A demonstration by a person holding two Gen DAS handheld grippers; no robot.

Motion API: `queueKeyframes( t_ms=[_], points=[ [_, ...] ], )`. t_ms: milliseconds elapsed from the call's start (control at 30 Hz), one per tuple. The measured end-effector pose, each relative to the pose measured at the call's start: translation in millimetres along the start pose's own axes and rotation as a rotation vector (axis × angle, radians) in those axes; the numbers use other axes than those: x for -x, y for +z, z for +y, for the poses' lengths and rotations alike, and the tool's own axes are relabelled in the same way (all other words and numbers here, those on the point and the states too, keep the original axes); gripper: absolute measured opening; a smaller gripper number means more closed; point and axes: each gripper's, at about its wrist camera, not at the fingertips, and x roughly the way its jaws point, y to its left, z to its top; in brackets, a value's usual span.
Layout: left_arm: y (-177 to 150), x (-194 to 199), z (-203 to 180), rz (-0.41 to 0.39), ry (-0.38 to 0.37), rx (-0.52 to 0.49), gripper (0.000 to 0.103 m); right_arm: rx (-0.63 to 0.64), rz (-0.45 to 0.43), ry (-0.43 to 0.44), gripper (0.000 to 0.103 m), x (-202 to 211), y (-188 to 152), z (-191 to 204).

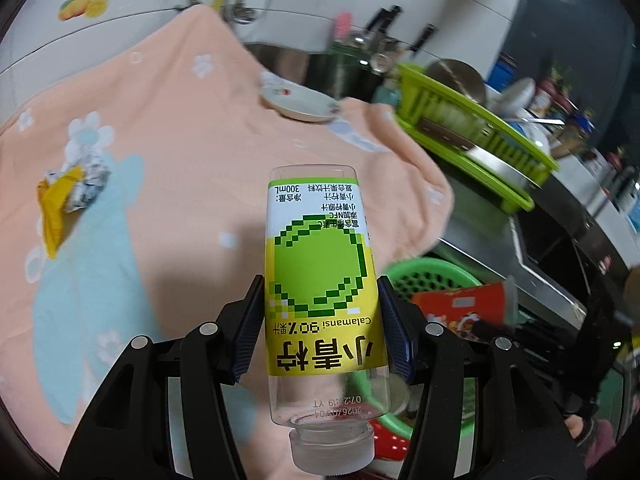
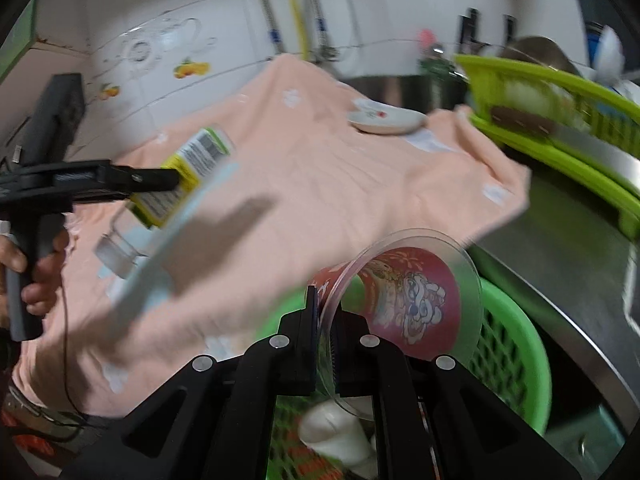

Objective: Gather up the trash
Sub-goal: 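Carry the bottle and red cup over the green basket and open both grippers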

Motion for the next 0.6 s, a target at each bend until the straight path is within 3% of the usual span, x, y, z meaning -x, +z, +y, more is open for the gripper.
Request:
queueKeyframes(
  t_ms=[167, 267, 300, 600],
  points=[
    [-8, -7, -36, 0.019, -0.058, -0.037, 0.054, -0.044, 0.024, -0.076, 0.012, 10, -23, -22],
    [-12, -13, -52, 0.032, -0.087, -0.052, 0.054, -0.076, 0.026, -0.11, 0.029, 18, -32, -33],
    [-14, -16, -59, 0.039, -0.101, -0.054, 0.054, -0.083, 0.021, -0.114, 0.039, 20, -34, -35],
    [-29, -40, -100, 0.105, -0.163, -0.085, 0.055, -0.062, -0.055, -0.178, 0.054, 52, -36, -42]
  ],
)
